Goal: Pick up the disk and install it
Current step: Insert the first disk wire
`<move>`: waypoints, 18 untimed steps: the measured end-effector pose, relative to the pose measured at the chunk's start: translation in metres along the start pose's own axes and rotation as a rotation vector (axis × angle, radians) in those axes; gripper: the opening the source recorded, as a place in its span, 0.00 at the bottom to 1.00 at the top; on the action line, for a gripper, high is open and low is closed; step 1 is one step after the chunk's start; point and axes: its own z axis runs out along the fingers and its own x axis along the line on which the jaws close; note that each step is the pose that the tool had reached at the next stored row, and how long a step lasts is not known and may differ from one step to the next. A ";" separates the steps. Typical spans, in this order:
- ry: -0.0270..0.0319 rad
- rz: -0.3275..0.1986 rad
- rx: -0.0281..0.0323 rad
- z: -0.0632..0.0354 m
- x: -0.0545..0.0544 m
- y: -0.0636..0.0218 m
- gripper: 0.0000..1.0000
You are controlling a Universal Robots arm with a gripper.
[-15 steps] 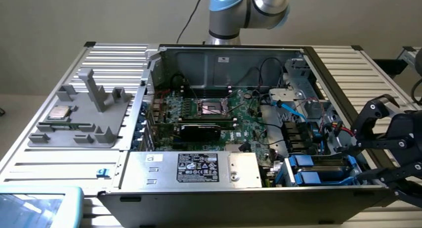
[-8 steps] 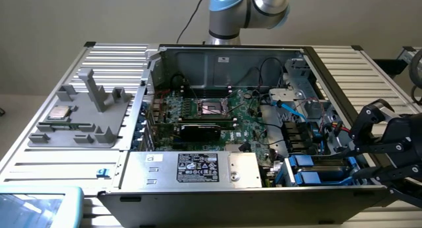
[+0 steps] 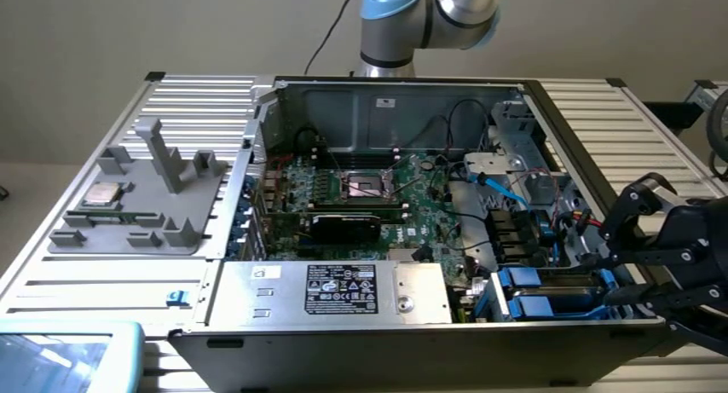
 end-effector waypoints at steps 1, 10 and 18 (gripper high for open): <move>0.0054 -0.006 0.0001 0.0004 0.000 0.0003 0.38; 0.0284 -0.056 0.0122 0.0019 -0.004 0.0059 0.38; 0.0530 -0.101 0.0214 0.0064 -0.009 0.0105 0.29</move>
